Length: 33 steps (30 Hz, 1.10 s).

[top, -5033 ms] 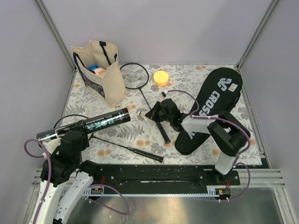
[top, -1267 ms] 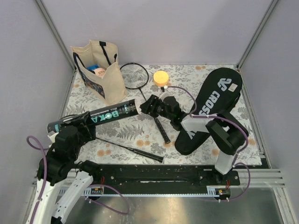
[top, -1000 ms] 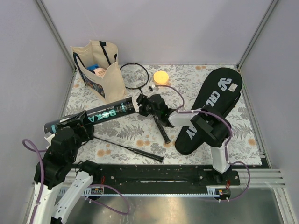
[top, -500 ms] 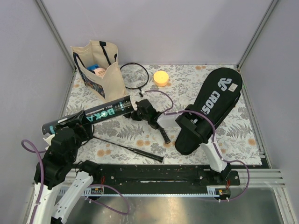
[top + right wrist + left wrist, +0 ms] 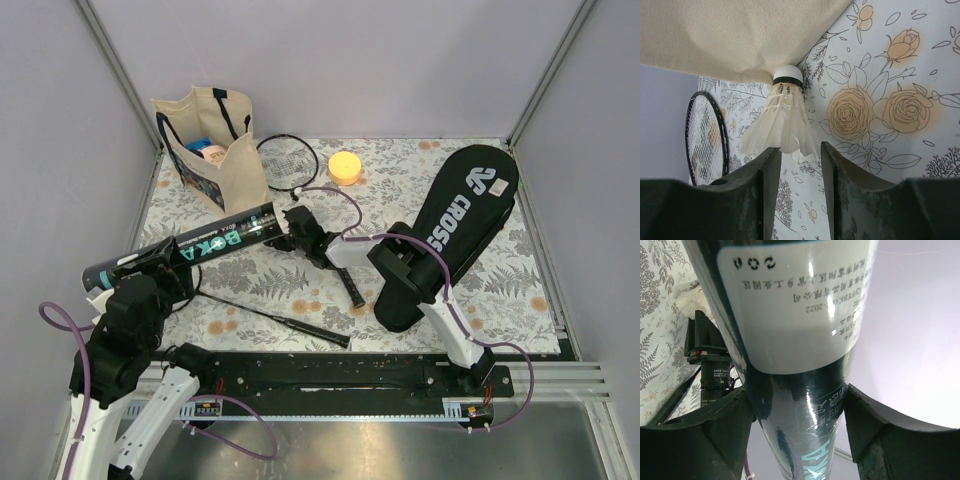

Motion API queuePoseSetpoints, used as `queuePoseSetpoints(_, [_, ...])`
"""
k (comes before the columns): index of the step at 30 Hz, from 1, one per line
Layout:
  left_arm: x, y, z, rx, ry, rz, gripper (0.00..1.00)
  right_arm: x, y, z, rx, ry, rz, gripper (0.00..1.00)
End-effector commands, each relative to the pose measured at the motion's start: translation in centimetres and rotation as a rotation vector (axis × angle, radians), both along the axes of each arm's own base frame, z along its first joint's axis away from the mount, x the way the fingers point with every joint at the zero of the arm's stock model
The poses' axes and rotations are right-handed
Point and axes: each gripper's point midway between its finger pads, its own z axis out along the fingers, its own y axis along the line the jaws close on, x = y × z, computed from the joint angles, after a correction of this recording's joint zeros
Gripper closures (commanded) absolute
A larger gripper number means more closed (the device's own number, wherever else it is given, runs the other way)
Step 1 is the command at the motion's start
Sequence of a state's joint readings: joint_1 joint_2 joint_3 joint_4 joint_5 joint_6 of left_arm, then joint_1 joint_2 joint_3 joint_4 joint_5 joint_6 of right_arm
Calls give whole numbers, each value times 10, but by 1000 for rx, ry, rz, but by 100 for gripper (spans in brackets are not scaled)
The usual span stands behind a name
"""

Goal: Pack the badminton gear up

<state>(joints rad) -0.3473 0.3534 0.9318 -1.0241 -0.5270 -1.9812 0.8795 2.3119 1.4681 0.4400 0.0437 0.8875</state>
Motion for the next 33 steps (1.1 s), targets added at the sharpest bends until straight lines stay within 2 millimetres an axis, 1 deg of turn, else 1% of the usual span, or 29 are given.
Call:
queuePoseSetpoints(1, [1, 6, 30, -18, -94, 33, 66, 7, 8, 6, -18, -33, -18, 59])
queuePoseSetpoints(3, [1, 6, 31, -15, -95, 34, 66, 9, 8, 7, -21, -40, -20, 71])
queuePoseSetpoints(6, [0, 8, 32, -10, -95, 38, 66, 10, 8, 12, -26, -79, -10, 85])
queuePoseSetpoints(8, [0, 8, 31, -2, -87, 40, 66, 8, 1, 18, -24, -98, -17, 92])
queuePoseSetpoints(9, [0, 9, 31, 0, -88, 42, 66, 8, -1, 27, -13, -115, -19, 95])
queuePoseSetpoints(10, [0, 9, 31, 4, -88, 42, 66, 5, -7, 27, -14, -119, -19, 98])
queuePoseSetpoints(11, [1, 9, 29, 9, -81, 41, 66, 2, -10, 35, -4, -135, -6, 100])
queuePoseSetpoints(14, [3, 8, 25, 27, -64, 36, 66, -16, -26, 54, 21, -155, 41, 100])
queuePoseSetpoints(15, [4, 7, 23, 37, -56, 32, 66, -24, -35, 57, 22, -155, 55, 100])
queuePoseSetpoints(19, [9, -1, 10, 58, -10, -5, 66, -49, -73, 95, 58, -205, 136, 100])
queuePoseSetpoints(21, [12, -7, 4, 59, 12, -34, 66, -59, -97, 110, 55, -226, 174, 100])
queuePoseSetpoints(22, [13, -11, 1, 58, 22, -53, 66, -63, -111, 121, 61, -239, 188, 100])
queuePoseSetpoints(27, [18, -31, -15, 13, 58, -137, 66, -83, -180, 160, 47, -279, 226, 100])
queuePoseSetpoints(28, [19, -35, -17, -3, 57, -153, 66, -87, -190, 169, 54, -293, 233, 100])
queuePoseSetpoints(29, [21, -38, -19, -16, 57, -163, 66, -94, -202, 187, 77, -321, 243, 100])
queuePoseSetpoints(30, [22, -43, -21, -34, 55, -178, 66, -99, -211, 199, 92, -339, 252, 100])
queuePoseSetpoints(33, [27, -56, -25, -94, 47, -222, 67, -115, -238, 228, 139, -353, 286, 100])
